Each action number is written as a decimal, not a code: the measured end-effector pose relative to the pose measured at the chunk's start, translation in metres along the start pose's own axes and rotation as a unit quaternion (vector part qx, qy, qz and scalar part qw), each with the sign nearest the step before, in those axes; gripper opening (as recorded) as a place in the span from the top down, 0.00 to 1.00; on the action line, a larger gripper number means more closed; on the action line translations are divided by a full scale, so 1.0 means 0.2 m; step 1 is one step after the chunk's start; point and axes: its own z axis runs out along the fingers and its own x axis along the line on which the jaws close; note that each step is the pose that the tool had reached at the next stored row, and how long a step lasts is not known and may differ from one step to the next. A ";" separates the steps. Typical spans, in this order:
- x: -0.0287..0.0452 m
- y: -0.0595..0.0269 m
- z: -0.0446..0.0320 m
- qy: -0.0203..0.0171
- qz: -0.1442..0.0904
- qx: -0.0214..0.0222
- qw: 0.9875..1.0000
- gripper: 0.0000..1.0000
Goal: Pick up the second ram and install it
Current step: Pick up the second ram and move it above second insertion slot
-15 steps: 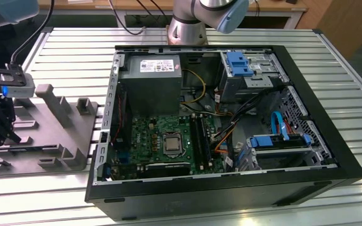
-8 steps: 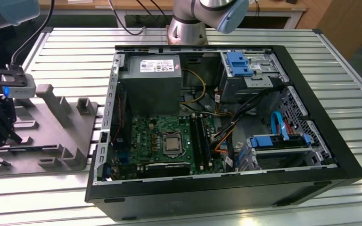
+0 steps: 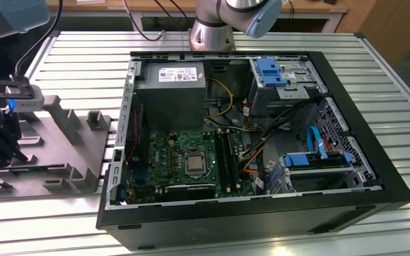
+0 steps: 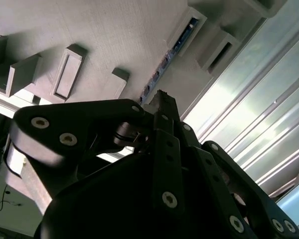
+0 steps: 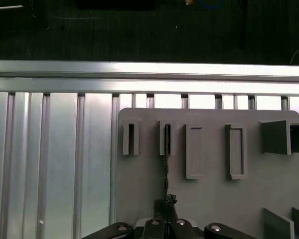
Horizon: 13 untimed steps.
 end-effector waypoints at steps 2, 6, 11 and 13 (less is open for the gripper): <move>0.001 -0.002 0.012 0.000 -0.005 0.000 1.000 0.90; 0.001 -0.024 0.027 0.000 -0.006 0.000 1.000 0.90; 0.002 -0.043 0.052 0.000 -0.006 0.000 1.000 0.90; 0.002 -0.044 0.062 0.000 -0.006 0.000 1.000 0.90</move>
